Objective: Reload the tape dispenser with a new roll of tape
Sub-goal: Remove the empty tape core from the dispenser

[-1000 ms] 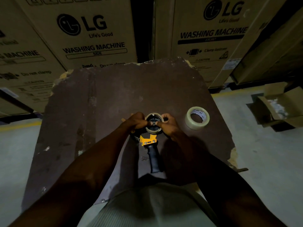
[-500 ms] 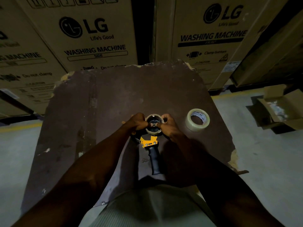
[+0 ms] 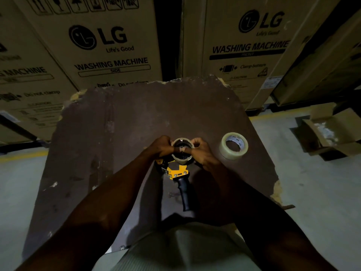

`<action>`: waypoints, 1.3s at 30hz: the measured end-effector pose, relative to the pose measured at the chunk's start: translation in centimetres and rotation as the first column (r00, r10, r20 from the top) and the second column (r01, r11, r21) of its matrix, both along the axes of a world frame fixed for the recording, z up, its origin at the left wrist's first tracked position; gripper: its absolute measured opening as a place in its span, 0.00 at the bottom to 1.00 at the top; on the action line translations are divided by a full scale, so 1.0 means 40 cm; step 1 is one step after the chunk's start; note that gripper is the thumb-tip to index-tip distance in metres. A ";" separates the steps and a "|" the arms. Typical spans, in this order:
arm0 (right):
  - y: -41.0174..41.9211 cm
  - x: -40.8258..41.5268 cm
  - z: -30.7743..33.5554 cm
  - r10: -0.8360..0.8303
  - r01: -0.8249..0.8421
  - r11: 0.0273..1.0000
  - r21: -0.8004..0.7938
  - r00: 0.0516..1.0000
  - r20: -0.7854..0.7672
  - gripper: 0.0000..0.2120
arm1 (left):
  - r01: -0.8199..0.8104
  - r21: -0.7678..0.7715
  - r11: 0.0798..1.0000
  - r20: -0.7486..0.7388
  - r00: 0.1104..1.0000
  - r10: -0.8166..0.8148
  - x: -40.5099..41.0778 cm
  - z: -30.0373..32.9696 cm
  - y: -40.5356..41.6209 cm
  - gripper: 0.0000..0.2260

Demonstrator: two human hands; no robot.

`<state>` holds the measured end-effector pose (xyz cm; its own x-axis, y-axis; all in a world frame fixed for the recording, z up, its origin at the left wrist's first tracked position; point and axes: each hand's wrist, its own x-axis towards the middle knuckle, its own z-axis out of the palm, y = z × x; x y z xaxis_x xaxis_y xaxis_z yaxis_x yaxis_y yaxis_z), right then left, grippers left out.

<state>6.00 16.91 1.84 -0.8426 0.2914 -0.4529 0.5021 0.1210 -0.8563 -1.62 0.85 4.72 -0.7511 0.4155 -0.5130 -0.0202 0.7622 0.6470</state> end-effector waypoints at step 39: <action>0.067 0.219 0.124 0.129 -0.083 0.985 0.149 0.934 -0.333 0.45 | -0.163 0.374 0.913 0.051 0.987 0.155 0.161 0.120 -0.026 0.14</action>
<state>14.77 19.59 6.79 -0.9685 0.2289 -0.0976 0.1614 0.2793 -0.9466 4.81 -0.20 9.51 -0.8147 0.4563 -0.3580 -0.1369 0.4486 0.8832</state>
